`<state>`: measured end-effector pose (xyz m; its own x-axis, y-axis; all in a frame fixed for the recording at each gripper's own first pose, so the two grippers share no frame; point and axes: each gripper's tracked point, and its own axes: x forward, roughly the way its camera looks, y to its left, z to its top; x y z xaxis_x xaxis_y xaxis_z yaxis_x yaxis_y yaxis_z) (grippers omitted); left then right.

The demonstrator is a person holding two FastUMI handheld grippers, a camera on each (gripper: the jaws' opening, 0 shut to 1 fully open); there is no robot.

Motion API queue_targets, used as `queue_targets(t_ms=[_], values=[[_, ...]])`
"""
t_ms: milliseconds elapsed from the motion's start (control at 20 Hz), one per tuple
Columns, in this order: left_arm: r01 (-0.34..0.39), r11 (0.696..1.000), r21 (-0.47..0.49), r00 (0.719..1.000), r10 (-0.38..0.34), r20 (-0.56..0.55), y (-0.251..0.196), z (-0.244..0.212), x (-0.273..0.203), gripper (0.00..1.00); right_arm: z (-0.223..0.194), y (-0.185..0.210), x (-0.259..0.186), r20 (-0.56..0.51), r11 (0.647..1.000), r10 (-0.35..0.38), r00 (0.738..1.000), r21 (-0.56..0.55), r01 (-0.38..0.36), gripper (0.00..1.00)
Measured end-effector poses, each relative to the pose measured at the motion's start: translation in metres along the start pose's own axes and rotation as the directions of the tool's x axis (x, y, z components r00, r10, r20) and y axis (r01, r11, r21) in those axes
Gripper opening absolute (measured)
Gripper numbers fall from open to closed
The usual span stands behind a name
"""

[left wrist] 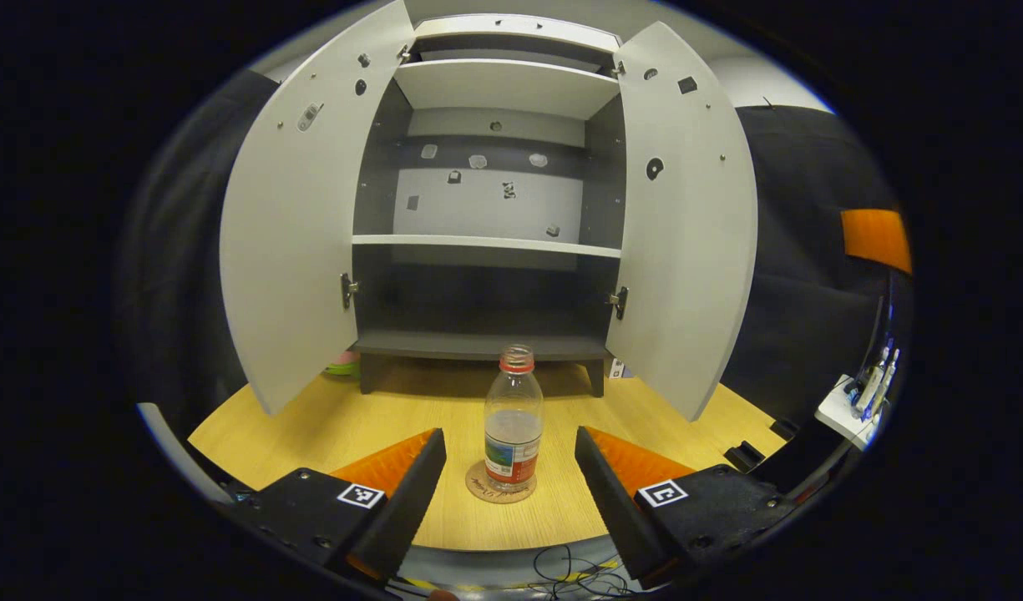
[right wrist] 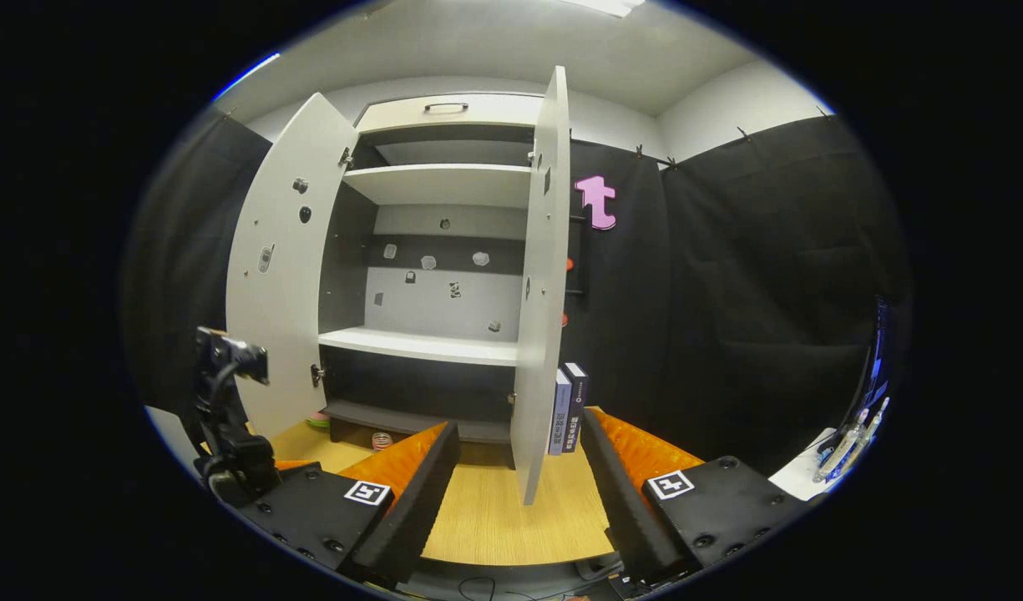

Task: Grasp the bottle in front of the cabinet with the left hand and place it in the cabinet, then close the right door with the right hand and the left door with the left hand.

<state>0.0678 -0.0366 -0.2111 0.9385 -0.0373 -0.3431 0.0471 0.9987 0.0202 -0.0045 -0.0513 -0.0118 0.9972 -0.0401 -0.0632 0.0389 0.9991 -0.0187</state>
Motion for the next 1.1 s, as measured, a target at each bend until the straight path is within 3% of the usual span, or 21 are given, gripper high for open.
queue_targets(t_ms=[150,550,1050,1100], values=[[0.008,1.0,0.03,0.998,-0.006,-0.065,-0.004,-0.03,0.029,0.95,-0.003,-0.014,0.005,-0.013,1.0,-0.011,1.0,0.001,0.011,0.95],[-0.054,0.998,0.043,0.975,0.062,-0.213,0.003,-0.101,0.09,0.95,-0.012,-0.061,0.021,-0.038,0.997,-0.064,0.997,-0.047,0.062,0.96],[-0.149,0.989,0.005,0.958,0.145,-0.248,0.016,-0.12,0.136,0.96,-0.026,-0.099,0.049,-0.079,0.994,-0.069,0.994,-0.088,0.062,0.96],[-0.161,0.987,-0.001,0.956,0.155,-0.247,0.019,-0.119,0.137,0.91,-0.026,-0.101,0.051,-0.079,0.994,-0.069,0.994,-0.09,0.062,0.96]])
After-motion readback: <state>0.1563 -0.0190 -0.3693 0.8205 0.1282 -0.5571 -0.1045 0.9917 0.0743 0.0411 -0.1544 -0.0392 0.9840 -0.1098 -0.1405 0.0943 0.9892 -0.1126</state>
